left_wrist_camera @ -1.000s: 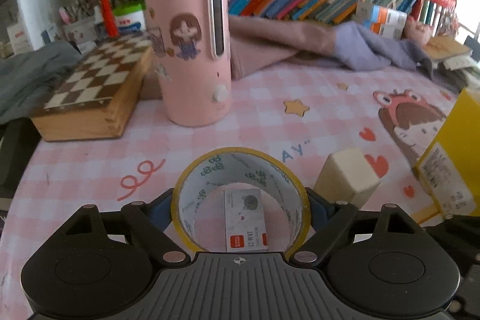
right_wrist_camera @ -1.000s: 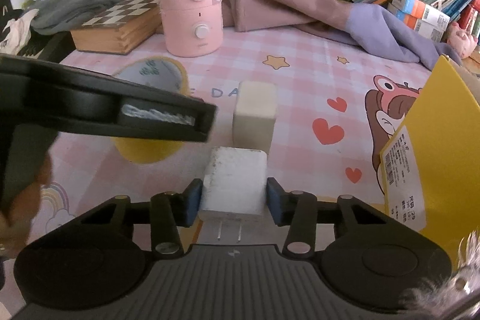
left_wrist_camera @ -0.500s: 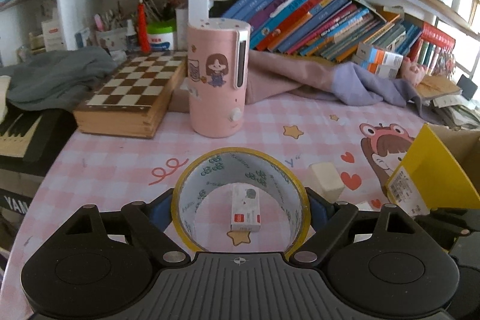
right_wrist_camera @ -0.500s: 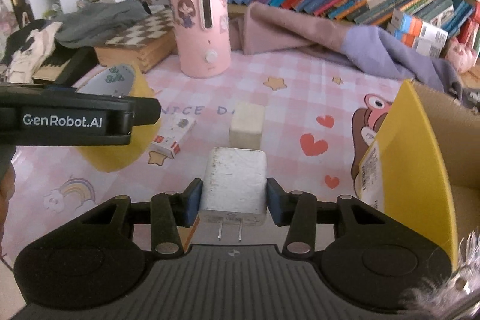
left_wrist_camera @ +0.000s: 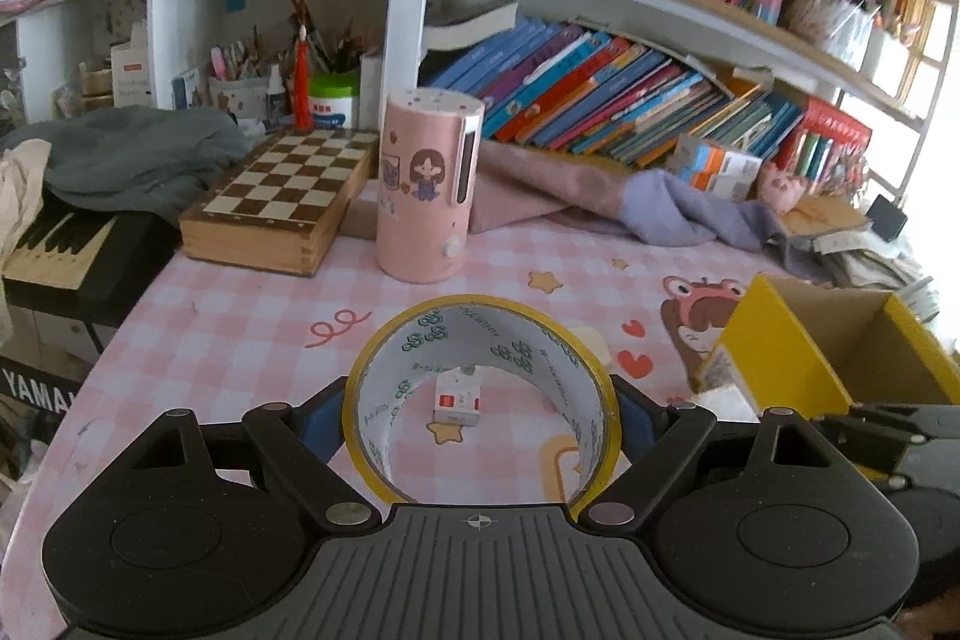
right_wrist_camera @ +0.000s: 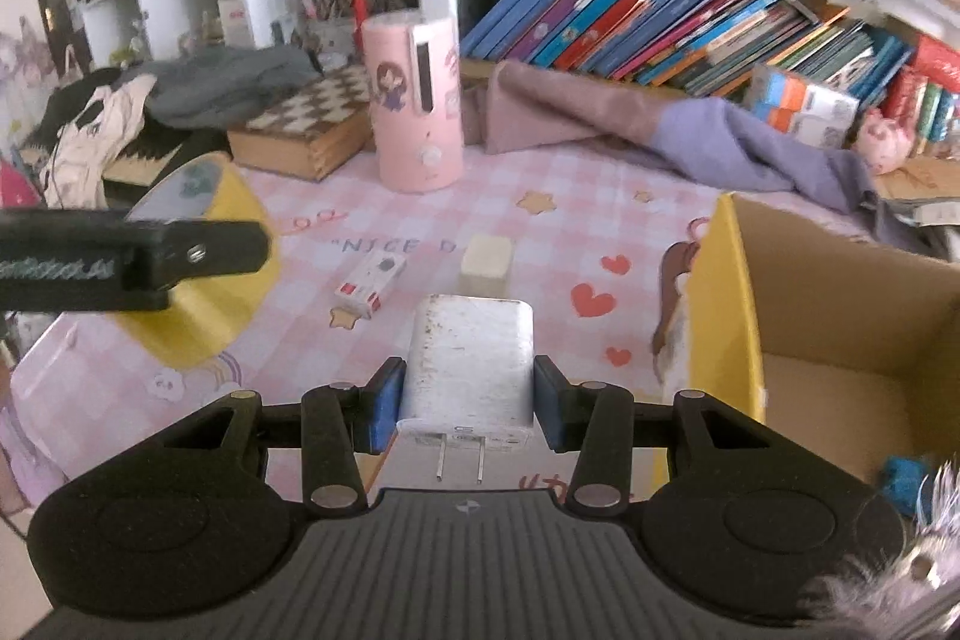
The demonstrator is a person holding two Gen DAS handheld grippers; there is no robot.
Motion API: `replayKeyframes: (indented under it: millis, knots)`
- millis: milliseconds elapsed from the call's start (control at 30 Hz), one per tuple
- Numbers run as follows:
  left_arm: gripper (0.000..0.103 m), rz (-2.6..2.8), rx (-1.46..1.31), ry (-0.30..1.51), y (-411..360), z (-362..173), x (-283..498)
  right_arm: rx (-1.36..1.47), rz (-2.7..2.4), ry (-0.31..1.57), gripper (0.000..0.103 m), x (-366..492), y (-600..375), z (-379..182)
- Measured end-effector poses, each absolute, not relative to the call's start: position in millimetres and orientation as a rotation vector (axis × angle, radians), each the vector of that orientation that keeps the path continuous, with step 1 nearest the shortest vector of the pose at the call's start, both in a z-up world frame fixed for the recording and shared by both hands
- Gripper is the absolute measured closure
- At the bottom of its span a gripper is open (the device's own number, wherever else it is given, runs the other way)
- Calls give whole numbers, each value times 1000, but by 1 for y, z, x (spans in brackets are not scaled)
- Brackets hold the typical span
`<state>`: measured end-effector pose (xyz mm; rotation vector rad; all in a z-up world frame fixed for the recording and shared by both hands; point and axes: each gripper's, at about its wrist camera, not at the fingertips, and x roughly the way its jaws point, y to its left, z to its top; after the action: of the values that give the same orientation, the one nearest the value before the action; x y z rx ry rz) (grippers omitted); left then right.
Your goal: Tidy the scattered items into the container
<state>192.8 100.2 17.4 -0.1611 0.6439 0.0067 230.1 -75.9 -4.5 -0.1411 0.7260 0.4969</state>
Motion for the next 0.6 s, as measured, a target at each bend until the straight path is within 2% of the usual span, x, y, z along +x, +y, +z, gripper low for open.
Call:
replayKeyframes:
  millis: [600]
  knots:
    - [16, 11, -243, 596, 107, 29, 100, -133, 506, 729, 60, 156, -80, 6]
